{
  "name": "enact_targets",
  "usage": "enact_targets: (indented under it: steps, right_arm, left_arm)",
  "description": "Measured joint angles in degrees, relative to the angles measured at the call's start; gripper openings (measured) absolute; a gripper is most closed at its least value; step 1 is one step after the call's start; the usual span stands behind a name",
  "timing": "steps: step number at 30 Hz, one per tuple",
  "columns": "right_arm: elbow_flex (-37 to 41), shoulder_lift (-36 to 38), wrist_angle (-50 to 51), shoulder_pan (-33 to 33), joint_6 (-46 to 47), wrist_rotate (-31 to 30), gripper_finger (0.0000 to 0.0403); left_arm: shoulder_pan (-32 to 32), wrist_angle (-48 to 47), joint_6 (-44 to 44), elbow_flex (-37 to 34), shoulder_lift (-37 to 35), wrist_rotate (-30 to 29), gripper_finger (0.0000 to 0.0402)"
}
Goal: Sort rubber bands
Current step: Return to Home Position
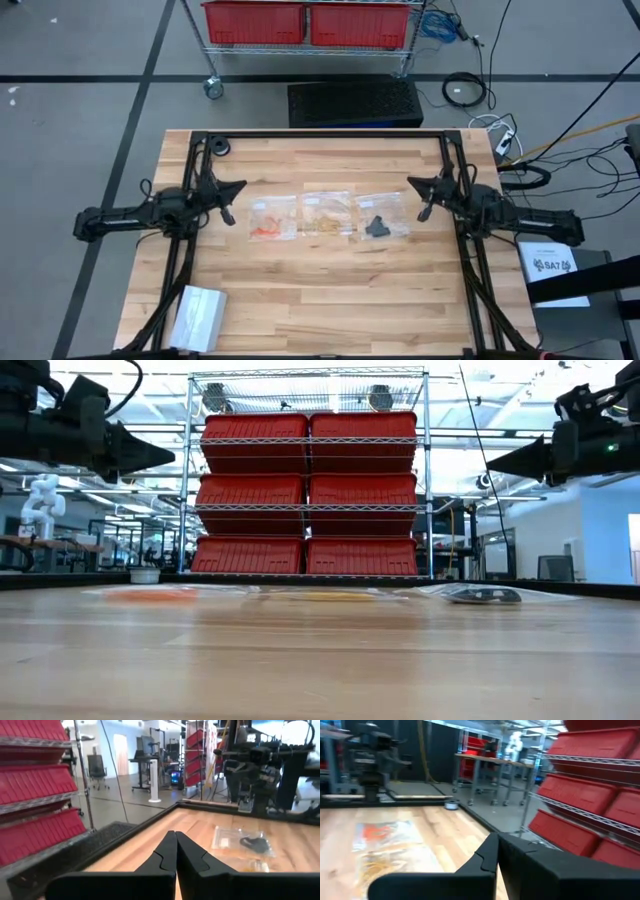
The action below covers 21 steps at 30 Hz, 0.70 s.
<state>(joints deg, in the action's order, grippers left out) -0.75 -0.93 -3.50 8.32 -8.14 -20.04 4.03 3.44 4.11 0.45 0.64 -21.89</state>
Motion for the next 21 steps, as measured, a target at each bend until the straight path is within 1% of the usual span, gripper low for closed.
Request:
enact_targets:
  steps: [3, 8, 13, 21]
  right_arm:
    - [-0.02, -0.26, -0.31, 0.0, -0.07, -3.01, 0.0]
    - [-0.02, -1.57, -0.27, -0.01, -1.12, -2.46, 0.0]
    - [-0.02, -1.68, -0.29, 0.0, 1.5, -2.38, 0.0]
    - [-0.02, -1.68, -0.29, 0.0, 1.46, -2.38, 0.0]
  left_arm:
    - [0.07, -0.03, -3.56, 0.0, 0.15, -0.07, 0.0002]
    - [0.07, 0.08, -3.79, -0.02, 0.22, -0.07, 0.0002]
    - [0.07, 0.09, -3.79, -0.02, 0.23, -0.07, 0.0002]
    - [0.07, 0.09, -3.76, -0.02, 0.24, -0.07, 0.0023]
